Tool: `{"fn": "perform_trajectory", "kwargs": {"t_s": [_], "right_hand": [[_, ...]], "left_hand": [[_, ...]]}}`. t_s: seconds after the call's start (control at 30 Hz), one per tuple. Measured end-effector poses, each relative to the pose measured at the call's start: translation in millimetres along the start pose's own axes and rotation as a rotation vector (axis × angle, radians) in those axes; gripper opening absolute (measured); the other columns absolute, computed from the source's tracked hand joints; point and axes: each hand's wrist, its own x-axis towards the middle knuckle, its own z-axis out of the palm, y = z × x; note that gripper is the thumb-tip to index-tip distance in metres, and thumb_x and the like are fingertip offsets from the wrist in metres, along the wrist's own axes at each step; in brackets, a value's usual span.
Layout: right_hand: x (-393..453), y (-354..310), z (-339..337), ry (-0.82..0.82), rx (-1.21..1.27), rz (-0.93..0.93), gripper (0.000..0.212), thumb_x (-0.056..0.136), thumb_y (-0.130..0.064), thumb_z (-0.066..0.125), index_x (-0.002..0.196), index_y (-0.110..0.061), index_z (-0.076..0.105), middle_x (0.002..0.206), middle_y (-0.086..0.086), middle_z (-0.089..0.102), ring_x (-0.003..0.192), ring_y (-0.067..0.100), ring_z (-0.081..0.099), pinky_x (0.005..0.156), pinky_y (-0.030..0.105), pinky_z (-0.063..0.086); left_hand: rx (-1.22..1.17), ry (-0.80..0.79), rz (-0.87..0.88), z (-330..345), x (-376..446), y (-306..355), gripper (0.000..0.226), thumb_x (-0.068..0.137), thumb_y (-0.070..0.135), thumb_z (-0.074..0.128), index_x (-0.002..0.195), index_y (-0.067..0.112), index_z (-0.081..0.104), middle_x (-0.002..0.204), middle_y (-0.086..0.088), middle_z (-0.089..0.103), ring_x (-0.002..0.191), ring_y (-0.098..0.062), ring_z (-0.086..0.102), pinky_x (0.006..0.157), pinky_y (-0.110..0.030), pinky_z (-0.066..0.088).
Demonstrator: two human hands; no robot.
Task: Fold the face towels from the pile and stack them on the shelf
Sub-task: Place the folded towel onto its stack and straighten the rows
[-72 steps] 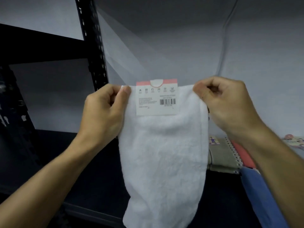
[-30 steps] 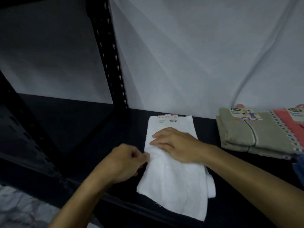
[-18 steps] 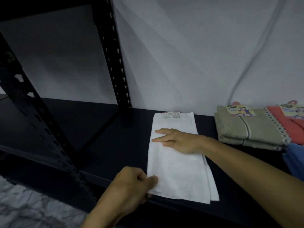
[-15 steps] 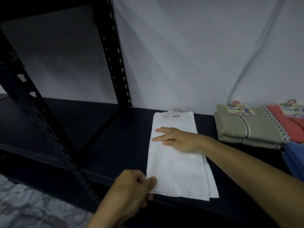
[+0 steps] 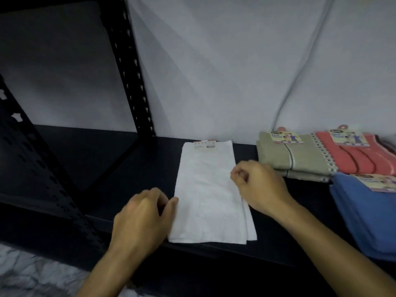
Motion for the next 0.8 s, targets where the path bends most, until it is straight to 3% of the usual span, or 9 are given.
{"fn": "perform_trajectory", "kwargs": {"t_s": [0.1,0.2,0.3,0.47,0.6,0.8], "right_hand": [[-52.8,-12.6,-10.5,-0.119,-0.165,0.213,0.025,0.096,-0.048,0.046,0.088,-0.028,0.059,0.088,-0.012,0.061,0.079,0.014,0.056,0.063,0.028,0.038],[-77.8,-24.8,-1.7,-0.202,-0.168,0.312,0.036,0.096,-0.056,0.039,0.099,-0.025,0.057,0.103,-0.007,0.059,0.095,0.018,0.058,0.071,0.030,0.041],[-80.3,-30.4,7.4,-0.199,-0.135,0.390,0.036,0.096,-0.053,0.043,0.106,-0.020,0.055,0.109,-0.003,0.055,0.102,0.021,0.058,0.071,0.030,0.036],[-75.9,-28.4,8.9,-0.143,0.030,0.466,0.020,0.092,-0.038,0.054,0.085,-0.020,0.057,0.089,-0.008,0.057,0.078,0.016,0.056,0.059,0.027,0.037],[-78.6,-27.8,7.0,-0.019,0.033,0.409,0.015,0.096,-0.037,0.053,0.094,-0.022,0.055,0.099,-0.008,0.045,0.092,0.014,0.053,0.066,0.027,0.038],[-75.6,-14.4,7.3,-0.002,0.151,0.487,0.012,0.095,-0.023,0.055,0.087,-0.015,0.052,0.090,-0.002,0.057,0.083,0.019,0.058,0.070,0.031,0.049]], "left_hand": [[-0.162,-0.045,0.165,18.7,22.3,-3.1,0.022,0.093,0.054,0.052,0.104,0.036,0.058,0.105,0.024,0.054,0.099,0.000,0.051,0.080,-0.025,0.043],[-0.343,-0.182,0.193,37.1,44.6,-6.3,0.034,0.093,0.052,0.054,0.121,0.033,0.058,0.124,0.021,0.052,0.116,0.000,0.047,0.095,-0.021,0.039],[-0.453,-0.234,0.163,51.6,55.1,-15.1,0.033,0.093,0.049,0.056,0.120,0.030,0.060,0.129,0.016,0.055,0.121,-0.005,0.050,0.099,-0.021,0.037],[-0.505,-0.242,0.139,60.3,56.0,-23.0,0.031,0.090,0.053,0.058,0.113,0.034,0.065,0.135,0.022,0.052,0.126,-0.003,0.048,0.107,-0.026,0.036],[-0.493,-0.236,0.144,61.8,57.3,-27.2,0.039,0.088,0.060,0.054,0.115,0.034,0.066,0.136,0.024,0.051,0.129,-0.003,0.046,0.113,-0.036,0.036],[-0.463,-0.227,0.165,64.9,57.5,-28.6,0.046,0.089,0.066,0.049,0.120,0.035,0.064,0.136,0.029,0.050,0.129,-0.001,0.045,0.112,-0.038,0.036]]}}
